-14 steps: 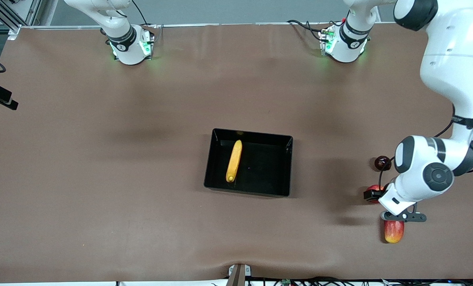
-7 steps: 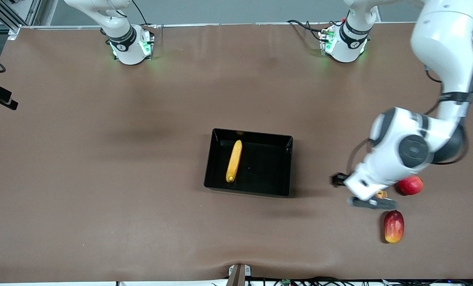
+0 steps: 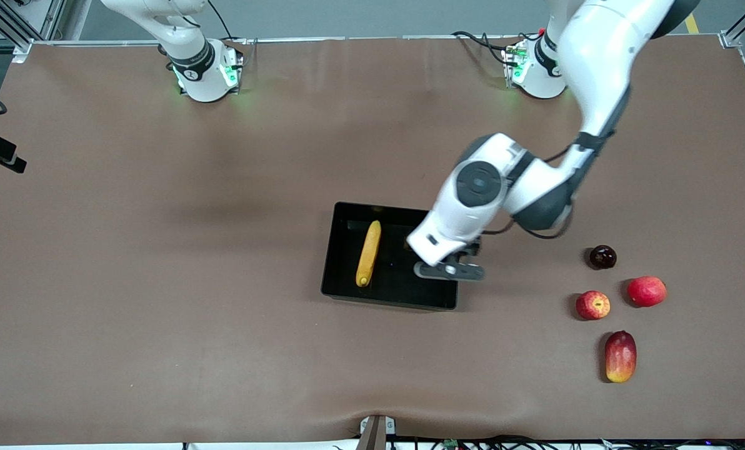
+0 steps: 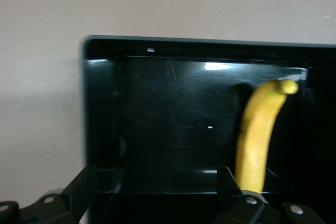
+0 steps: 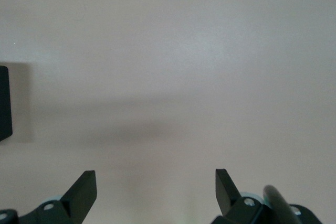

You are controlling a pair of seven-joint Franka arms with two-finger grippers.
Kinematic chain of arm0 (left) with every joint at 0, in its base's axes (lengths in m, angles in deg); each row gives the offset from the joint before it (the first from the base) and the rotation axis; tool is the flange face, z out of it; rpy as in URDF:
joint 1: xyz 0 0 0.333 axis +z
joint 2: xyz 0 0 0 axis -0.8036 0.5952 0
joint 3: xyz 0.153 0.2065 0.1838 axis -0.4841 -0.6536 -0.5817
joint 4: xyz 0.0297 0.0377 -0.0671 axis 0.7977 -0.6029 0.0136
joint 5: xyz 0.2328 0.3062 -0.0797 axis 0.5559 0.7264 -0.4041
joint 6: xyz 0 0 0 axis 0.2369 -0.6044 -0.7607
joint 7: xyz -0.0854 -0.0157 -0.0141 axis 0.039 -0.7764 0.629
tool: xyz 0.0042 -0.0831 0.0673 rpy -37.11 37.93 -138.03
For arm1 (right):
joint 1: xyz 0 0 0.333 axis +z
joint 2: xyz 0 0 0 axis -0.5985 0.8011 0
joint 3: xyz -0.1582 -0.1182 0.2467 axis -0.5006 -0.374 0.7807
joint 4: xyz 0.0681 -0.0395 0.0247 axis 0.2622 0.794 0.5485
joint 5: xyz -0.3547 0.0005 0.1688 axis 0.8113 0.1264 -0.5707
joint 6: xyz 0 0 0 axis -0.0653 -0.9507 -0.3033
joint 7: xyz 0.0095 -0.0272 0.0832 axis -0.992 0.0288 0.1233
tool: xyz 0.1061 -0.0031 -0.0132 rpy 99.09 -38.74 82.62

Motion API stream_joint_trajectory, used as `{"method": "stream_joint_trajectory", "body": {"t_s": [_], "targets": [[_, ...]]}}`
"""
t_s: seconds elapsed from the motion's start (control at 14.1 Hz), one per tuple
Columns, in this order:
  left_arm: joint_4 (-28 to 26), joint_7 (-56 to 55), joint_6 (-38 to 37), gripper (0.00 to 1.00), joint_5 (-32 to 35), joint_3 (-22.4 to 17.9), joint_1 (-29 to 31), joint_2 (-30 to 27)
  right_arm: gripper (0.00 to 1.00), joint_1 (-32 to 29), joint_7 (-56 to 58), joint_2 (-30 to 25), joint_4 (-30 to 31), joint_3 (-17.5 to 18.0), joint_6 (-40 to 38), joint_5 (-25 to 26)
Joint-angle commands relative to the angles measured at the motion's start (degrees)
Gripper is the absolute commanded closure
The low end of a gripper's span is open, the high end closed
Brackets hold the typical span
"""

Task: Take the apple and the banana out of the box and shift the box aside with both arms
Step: 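Move the open left gripper back over the banana in the tray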

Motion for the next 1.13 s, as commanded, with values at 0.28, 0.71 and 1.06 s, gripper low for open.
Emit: {"method": "stream_joint_trajectory", "body": {"t_s": [0.28,0.71,1.06], "targets": [[1.8,0.2,5.4,0.0,0.4,-0.7,-2.4,3.4,0.0,-0.9,-0.2,0.5,-0.9,0.6,-0.3,-0.2],[2.5,-0.2,8.3,0.0,0.4,-0.8,-6.9,5.3,0.0,-0.9,-0.2,0.5,-0.9,0.6,-0.3,-0.2],[7.2,-7.0,10.6,0.0,0.4,-8.7,-19.4,9.9,0.0,-0.9,-0.2,0.5,-0.9,0.6,-0.3,-0.2]]}}
